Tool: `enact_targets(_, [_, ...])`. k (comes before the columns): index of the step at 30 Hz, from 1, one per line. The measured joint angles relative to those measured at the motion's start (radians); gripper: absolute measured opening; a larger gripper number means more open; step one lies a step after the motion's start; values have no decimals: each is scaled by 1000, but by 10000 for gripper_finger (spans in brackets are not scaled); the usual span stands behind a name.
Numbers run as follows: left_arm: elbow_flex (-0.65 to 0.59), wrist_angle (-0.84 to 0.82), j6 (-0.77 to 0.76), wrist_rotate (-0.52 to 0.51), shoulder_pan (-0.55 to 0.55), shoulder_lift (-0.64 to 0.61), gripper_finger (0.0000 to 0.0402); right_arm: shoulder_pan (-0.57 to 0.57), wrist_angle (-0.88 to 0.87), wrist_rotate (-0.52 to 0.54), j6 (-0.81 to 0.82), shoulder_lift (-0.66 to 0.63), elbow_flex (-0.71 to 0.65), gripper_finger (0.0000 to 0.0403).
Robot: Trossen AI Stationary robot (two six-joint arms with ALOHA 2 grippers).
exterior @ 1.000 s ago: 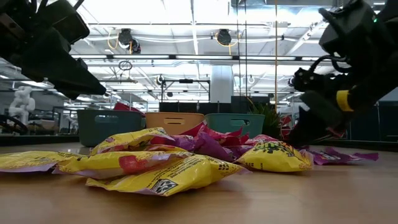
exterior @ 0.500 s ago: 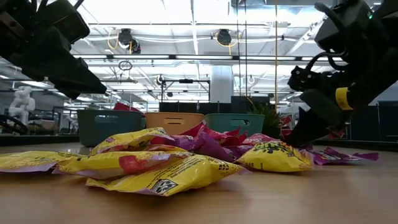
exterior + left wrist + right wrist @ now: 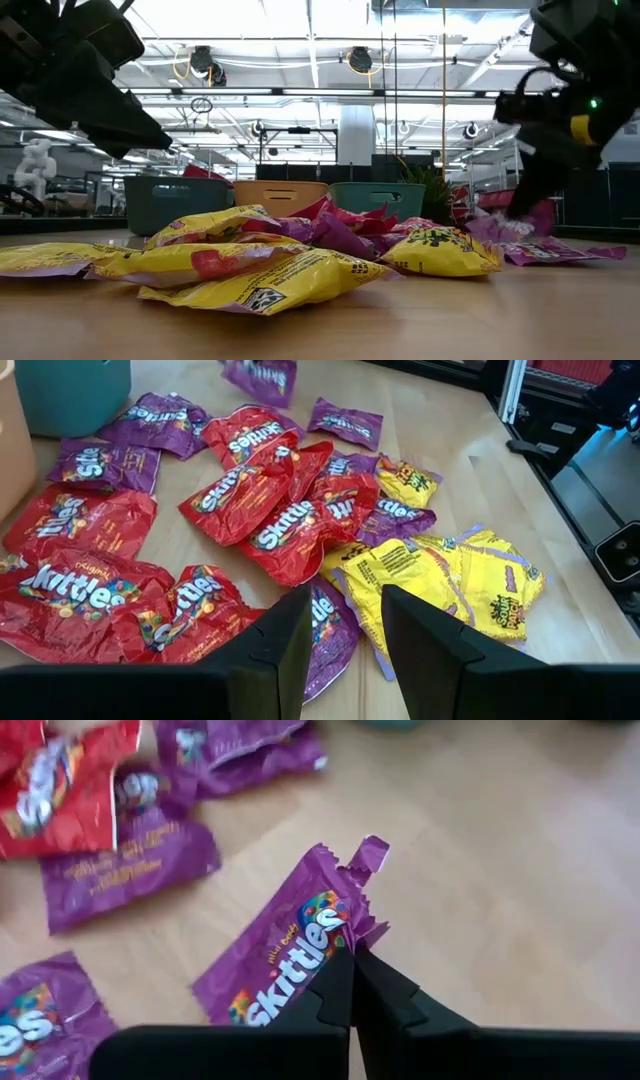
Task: Sort candy
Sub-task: Put the purple candy into the green bin
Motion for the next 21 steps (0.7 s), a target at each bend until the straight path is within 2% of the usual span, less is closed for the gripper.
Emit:
enact_targets(4, [0,0,0,0,0,0,132,-3,-113,58,-20,-18,96,1])
enact_targets(8, [0,0,0,0,0,0,132,-27,-104,133,-124,-20,193,1])
enact_targets(12, [0,0,0,0,0,0,132,-86,-48,143,-261,-19,271,1])
enact_targets(17, [0,0,1,0,0,0,132,-180,104,130,-433,-19,297,1])
enact_targets(21, [0,0,1,0,0,0,132,-246,250,71,-541,-19,300,1])
